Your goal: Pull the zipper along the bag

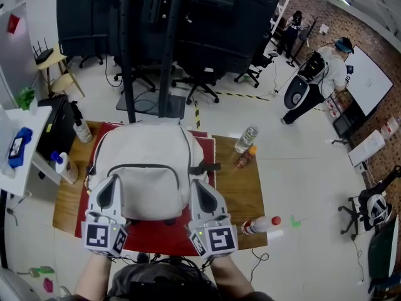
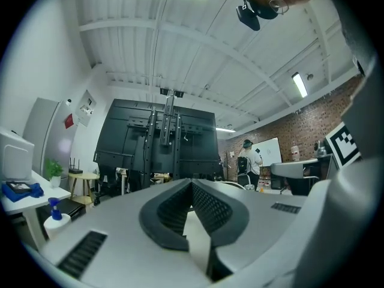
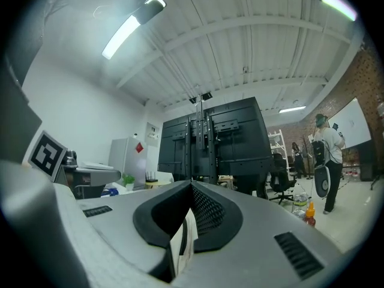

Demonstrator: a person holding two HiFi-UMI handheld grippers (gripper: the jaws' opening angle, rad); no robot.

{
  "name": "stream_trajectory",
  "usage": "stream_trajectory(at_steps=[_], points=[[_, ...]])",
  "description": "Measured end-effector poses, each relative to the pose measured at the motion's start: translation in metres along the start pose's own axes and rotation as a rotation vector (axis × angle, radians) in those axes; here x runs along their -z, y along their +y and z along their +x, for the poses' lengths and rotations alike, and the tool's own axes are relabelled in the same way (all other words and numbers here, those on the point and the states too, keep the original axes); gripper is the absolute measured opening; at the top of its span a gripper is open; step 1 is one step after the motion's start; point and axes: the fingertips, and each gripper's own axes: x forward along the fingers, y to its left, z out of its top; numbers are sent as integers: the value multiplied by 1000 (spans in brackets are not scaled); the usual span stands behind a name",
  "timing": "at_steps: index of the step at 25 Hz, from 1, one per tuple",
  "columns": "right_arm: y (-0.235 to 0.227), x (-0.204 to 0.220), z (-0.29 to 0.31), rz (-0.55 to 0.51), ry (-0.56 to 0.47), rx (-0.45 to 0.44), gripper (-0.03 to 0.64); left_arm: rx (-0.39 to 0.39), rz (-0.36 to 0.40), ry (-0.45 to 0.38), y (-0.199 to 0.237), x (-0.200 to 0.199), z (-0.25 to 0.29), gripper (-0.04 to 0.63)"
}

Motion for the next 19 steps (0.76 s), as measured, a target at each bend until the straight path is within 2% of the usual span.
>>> stream_trajectory(at_steps=[10,19], points=[[4,2,5,-50,19,-32,20,0,5,90,3,9,-2,11],[3,7,0,-64,40,-34,20,6,22,106,0,11,-3,11]])
